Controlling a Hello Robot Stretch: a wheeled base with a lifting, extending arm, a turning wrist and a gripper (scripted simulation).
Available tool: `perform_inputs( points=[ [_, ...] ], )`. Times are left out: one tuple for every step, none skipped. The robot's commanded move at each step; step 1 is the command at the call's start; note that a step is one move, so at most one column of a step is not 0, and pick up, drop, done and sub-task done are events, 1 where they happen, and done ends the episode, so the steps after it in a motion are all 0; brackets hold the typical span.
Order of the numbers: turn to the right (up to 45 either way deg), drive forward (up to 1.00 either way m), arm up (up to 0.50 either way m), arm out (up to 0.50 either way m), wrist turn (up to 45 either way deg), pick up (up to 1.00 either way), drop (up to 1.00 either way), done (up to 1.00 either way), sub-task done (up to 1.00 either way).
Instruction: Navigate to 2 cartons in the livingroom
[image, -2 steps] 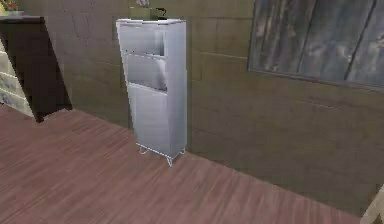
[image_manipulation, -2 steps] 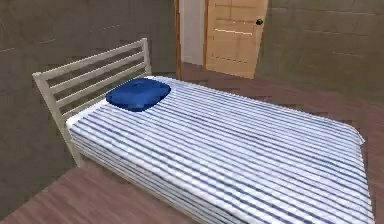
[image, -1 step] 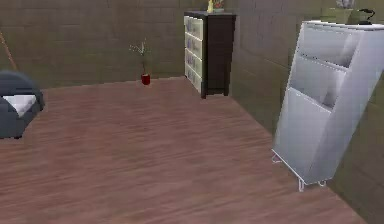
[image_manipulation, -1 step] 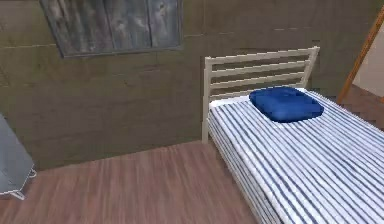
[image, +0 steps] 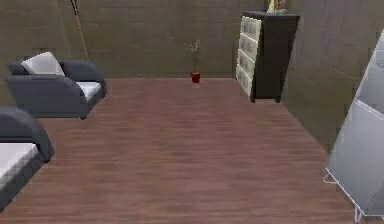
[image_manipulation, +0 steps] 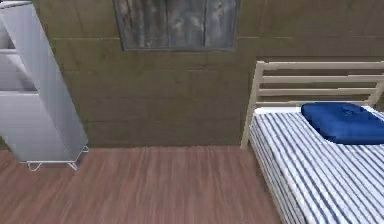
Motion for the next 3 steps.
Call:
perform_inputs(
  points=[
    [0.0,0.05,0.0,0.0,0.0,0.0,0.0,0.0,0.0],
    [-45.0,0.0,0.0,0.0,0.0,0.0,0.0,0.0,0.0],
    [-30.0,0.0,0.0,0.0,0.0,0.0,0.0,0.0,0.0]
  ],
)
